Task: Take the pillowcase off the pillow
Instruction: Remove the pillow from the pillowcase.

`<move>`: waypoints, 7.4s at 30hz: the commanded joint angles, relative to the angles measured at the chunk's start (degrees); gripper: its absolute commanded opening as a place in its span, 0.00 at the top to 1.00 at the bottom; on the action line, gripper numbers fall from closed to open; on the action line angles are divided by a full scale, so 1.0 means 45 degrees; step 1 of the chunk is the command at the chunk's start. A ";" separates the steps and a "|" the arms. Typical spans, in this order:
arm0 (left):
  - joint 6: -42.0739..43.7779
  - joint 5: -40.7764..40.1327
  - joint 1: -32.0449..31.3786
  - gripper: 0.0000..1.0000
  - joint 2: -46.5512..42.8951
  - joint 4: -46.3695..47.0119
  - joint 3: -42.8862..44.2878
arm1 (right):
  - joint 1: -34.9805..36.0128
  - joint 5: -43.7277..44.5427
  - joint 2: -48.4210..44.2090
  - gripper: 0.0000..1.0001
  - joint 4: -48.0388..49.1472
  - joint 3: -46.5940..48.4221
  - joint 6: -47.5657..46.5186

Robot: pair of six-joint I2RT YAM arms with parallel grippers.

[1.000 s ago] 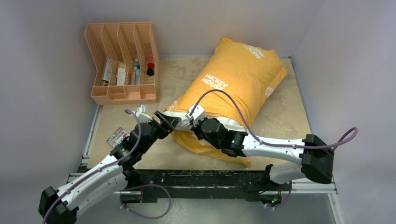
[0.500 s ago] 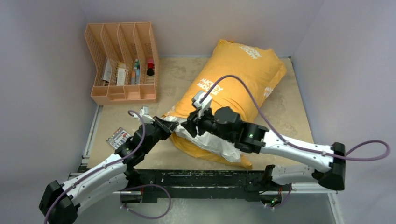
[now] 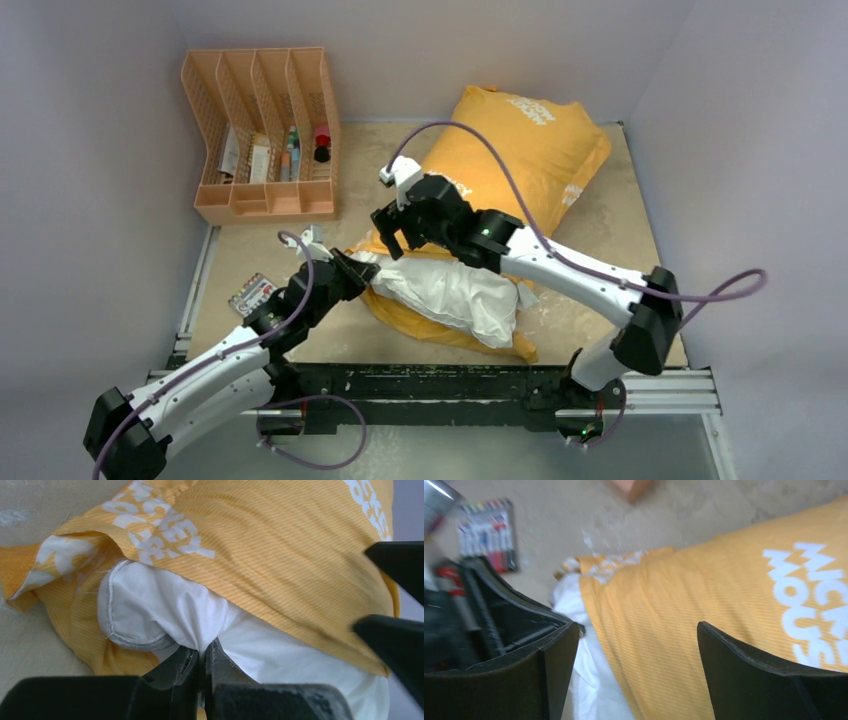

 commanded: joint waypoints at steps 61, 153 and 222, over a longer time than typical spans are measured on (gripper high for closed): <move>0.4653 0.5635 0.6048 0.41 0.5232 -0.3134 0.7604 | -0.3775 -0.3779 -0.5791 0.37 -0.0261 -0.7628 0.5624; 0.3042 -0.1129 -0.0197 1.00 -0.1876 -0.7630 0.5074 | -0.5492 -0.3635 -0.7280 0.52 0.0052 -0.8445 0.4848; 0.3218 -0.4427 -0.0291 0.16 0.2518 -1.0024 0.9392 | -0.3868 -0.1986 0.0809 0.90 -0.3646 -0.1440 0.0996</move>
